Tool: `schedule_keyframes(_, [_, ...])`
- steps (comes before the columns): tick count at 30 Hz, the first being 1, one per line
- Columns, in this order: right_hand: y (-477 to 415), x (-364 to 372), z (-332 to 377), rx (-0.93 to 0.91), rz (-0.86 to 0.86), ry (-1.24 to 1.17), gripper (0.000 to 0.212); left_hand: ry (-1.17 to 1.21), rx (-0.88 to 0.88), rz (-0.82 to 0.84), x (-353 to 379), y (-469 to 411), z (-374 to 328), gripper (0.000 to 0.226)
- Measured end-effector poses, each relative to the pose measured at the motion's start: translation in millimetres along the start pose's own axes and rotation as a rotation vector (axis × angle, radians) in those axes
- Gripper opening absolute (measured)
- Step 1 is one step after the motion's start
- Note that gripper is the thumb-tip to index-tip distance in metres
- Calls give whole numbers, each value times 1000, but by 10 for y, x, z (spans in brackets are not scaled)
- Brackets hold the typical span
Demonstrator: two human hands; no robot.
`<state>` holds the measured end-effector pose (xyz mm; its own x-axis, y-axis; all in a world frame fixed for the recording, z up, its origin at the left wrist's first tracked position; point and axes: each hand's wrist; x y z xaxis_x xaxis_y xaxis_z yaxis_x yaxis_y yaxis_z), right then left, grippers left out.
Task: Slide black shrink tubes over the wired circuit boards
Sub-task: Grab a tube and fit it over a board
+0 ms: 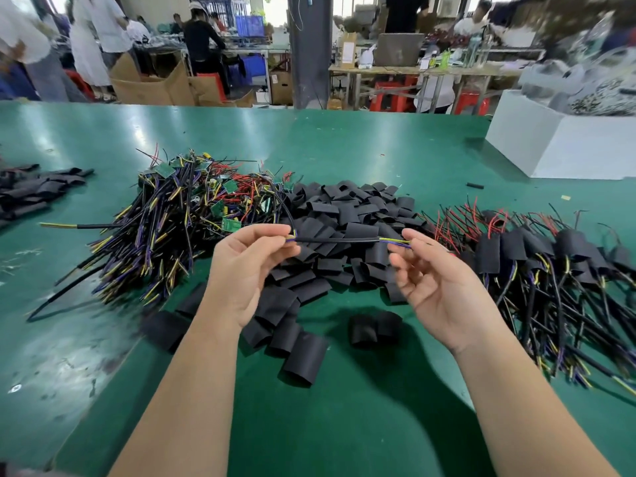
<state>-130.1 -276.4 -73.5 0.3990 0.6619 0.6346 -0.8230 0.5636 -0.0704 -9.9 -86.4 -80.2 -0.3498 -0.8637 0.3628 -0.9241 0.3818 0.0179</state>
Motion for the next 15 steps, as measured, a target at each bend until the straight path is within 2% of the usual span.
schedule_keyframes(1, [3,-6,-14,-2,-6,19,17,-145,57,-119,-9,-3,11,37])
schedule_keyframes(3, [12,3,-49,-6,6,63,14,-596,225,-384,-16,20,41,19])
schedule_keyframes(5, [34,34,-84,-7,32,106,16,-988,448,-522,35,88,55,18])
schedule_keyframes(6, [48,57,-104,-3,50,123,21,-1079,564,-493,81,111,79,22])
schedule_keyframes(8, [83,106,-150,4,101,138,29,-1161,742,-272,223,142,144,27])
schedule_keyframes(11, [122,141,-209,-15,164,136,31,-1148,810,84,374,163,249,31])
schedule_keyframes(12, [127,141,-215,-33,159,135,30,-1123,782,124,375,159,257,31])
schedule_keyframes(15, [136,141,-245,-92,175,221,26,-1065,711,108,325,169,248,30])
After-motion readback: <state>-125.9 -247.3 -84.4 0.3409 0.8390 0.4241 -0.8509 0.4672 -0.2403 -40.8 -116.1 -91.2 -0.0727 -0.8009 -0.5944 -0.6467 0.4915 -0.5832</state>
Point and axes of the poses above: each hand's wrist, its own y-axis away from the middle knuckle, its own x-axis out of the palm, z = x × y, and after that the axes turned 12 degrees about -x, right-handed
